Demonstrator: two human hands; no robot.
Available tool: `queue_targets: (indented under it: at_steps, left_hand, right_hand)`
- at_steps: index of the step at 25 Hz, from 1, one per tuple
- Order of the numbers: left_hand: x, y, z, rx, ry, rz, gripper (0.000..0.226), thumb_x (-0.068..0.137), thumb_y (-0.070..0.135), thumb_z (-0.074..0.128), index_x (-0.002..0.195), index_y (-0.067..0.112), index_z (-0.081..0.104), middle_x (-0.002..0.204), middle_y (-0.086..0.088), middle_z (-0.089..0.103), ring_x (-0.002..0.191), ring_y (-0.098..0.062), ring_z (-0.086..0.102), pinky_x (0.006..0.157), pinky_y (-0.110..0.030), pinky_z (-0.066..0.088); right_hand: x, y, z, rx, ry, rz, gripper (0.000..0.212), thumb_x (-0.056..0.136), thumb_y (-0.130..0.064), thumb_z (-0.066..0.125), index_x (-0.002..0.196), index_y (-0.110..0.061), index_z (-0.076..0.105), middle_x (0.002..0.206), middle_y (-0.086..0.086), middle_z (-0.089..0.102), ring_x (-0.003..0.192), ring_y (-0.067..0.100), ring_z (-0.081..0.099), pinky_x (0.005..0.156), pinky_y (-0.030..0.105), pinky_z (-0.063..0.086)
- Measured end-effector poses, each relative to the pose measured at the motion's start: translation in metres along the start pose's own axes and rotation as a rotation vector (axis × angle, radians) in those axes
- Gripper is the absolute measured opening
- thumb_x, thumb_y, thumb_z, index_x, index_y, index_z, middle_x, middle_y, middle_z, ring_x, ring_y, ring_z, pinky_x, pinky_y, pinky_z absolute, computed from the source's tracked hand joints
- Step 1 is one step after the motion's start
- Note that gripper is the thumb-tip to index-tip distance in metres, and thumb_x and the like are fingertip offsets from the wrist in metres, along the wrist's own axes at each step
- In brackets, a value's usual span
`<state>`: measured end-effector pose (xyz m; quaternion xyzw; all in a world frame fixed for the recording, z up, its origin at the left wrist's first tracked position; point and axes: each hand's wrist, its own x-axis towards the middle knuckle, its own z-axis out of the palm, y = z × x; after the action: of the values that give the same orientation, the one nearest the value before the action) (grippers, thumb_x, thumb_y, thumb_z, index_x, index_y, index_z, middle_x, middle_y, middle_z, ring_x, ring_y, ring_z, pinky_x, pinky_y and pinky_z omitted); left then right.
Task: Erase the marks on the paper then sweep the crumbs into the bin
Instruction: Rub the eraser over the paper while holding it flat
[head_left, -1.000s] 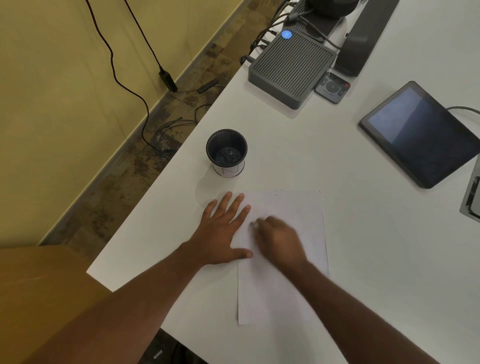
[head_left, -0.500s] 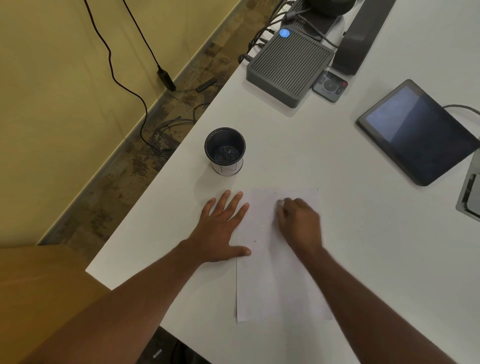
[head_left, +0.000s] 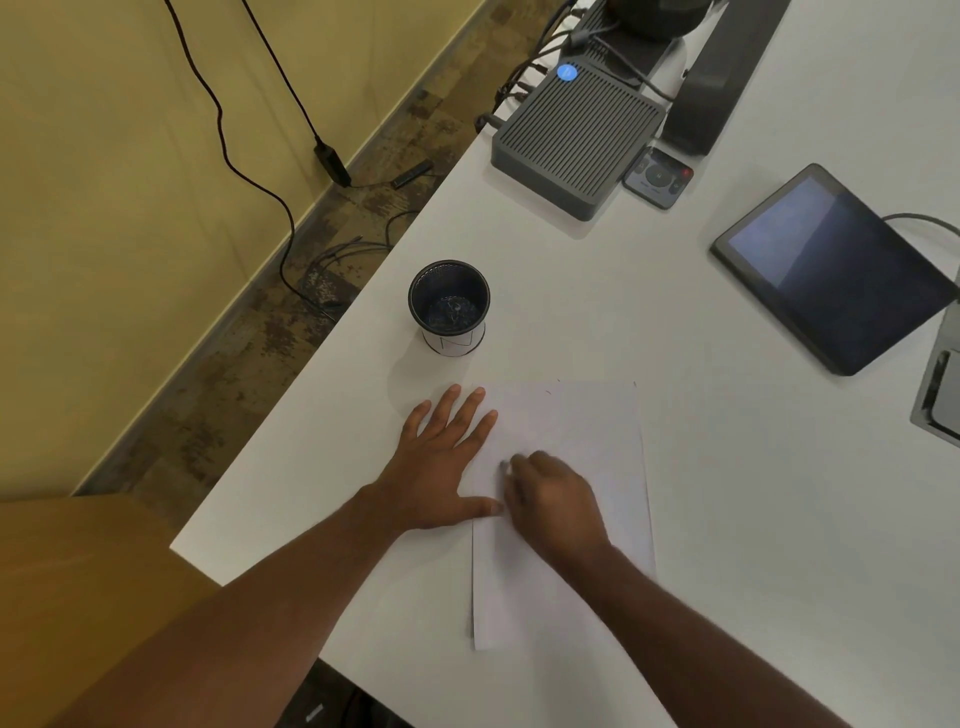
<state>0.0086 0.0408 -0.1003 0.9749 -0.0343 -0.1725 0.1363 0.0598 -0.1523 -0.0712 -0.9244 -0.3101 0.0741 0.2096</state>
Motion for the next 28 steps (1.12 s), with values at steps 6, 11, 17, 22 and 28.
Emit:
queue_targets:
  at_steps: [6,11,17,22,28]
  left_hand:
    - [0.001,0.001,-0.001,-0.009,-0.004,-0.004,0.111,0.080,0.091,0.039,0.161,0.025,0.002,0.168,0.000,-0.020,0.152,-0.023,-0.026,0.122,-0.053,-0.006]
    - [0.000,0.001,-0.001,-0.015,0.000,-0.001,0.110,0.080,0.089,0.040,0.161,0.025,0.004,0.168,0.000,-0.018,0.152,-0.023,-0.024,0.122,-0.053,-0.004]
    - [0.000,0.000,-0.001,-0.012,0.009,0.002,0.110,0.080,0.089,0.040,0.161,0.024,0.005,0.169,-0.001,-0.016,0.153,-0.024,-0.022,0.123,-0.055,-0.002]
    - [0.000,0.000,-0.001,-0.001,0.001,-0.003,0.110,0.081,0.090,0.038,0.161,0.024,0.004,0.168,-0.001,-0.017,0.152,-0.024,-0.023,0.123,-0.054,-0.003]
    - [0.000,0.000,-0.001,0.001,0.000,0.000,0.109,0.081,0.090,0.039,0.161,0.025,0.002,0.168,0.000,-0.019,0.152,-0.023,-0.024,0.122,-0.054,-0.004]
  right_hand:
    - [0.042,0.049,-0.031,-0.041,0.179,0.323,0.025,0.089,-0.017,0.062,0.065,-0.013,0.057,0.060,0.004,0.054,0.053,0.027,0.054,0.049,0.025,0.032]
    - [0.015,0.021,-0.010,0.006,-0.018,0.066,0.015,0.088,-0.018,0.065,0.074,-0.013,0.063,0.064,0.004,0.057,0.053,0.023,0.054,0.048,0.026,0.040]
    - [0.014,0.007,-0.007,-0.014,0.025,0.118,0.017,0.086,-0.015,0.066,0.070,-0.011,0.062,0.062,0.006,0.056,0.051,0.025,0.053,0.048,0.024,0.035]
    - [0.040,0.057,-0.028,-0.066,0.172,0.276,0.020,0.088,-0.018,0.061,0.068,-0.013,0.061,0.063,0.006,0.057,0.055,0.029,0.057,0.049,0.027,0.035]
    - [0.018,0.018,-0.010,0.010,-0.023,0.016,0.010,0.086,-0.016,0.067,0.077,-0.011,0.066,0.066,0.004,0.059,0.055,0.024,0.056,0.051,0.021,0.031]
